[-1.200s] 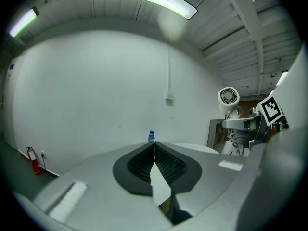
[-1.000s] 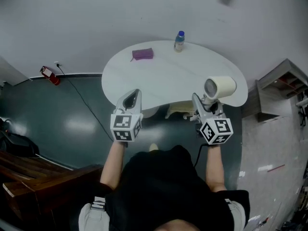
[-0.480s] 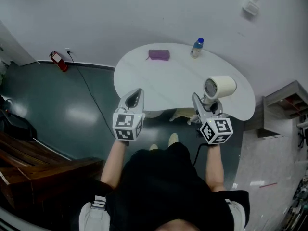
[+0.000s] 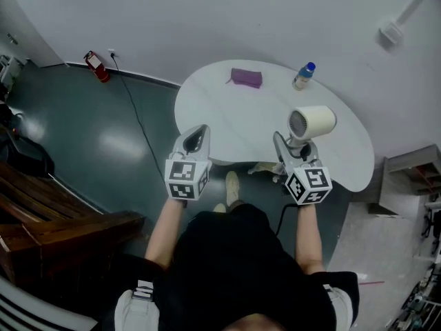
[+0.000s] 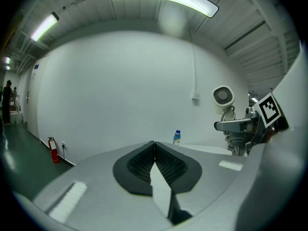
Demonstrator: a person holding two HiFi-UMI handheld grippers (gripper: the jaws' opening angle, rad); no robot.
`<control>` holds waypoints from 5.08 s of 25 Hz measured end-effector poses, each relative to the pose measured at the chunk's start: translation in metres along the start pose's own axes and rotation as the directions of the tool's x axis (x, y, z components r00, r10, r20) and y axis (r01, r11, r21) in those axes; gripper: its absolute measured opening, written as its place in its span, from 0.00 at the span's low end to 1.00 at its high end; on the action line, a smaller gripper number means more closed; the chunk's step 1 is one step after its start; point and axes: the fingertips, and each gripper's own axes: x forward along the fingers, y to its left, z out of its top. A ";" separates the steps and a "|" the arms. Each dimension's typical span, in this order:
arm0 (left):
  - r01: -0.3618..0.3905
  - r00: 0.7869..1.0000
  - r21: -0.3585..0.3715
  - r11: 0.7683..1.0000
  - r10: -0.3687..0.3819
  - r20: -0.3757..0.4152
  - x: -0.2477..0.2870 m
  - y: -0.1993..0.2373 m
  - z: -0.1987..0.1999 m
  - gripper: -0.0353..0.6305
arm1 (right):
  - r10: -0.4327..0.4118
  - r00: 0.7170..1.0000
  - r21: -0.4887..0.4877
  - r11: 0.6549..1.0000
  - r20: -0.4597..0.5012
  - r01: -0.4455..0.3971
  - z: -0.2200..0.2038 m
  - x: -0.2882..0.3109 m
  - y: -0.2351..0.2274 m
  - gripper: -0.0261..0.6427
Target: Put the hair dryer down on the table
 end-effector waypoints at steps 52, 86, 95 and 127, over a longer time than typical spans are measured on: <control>-0.365 0.906 -0.112 0.924 0.326 -0.269 0.169 0.108 -0.089 0.06 | 0.434 0.788 0.060 0.888 -0.437 -0.456 -0.154 0.275 -0.040 0.40; -0.412 0.857 -0.203 0.888 0.302 -0.417 0.155 0.140 -0.189 0.06 | 0.405 0.511 0.017 0.796 -0.758 -0.605 -0.285 0.303 0.026 0.39; -0.421 0.849 -0.209 0.883 0.303 -0.433 0.153 0.145 -0.196 0.06 | 0.368 0.450 0.009 0.782 -0.814 -0.624 -0.297 0.305 0.030 0.39; -0.431 0.839 -0.227 0.873 0.296 -0.457 0.154 0.152 -0.207 0.06 | 0.262 0.421 -0.093 0.748 -0.868 -0.657 -0.312 0.309 0.031 0.40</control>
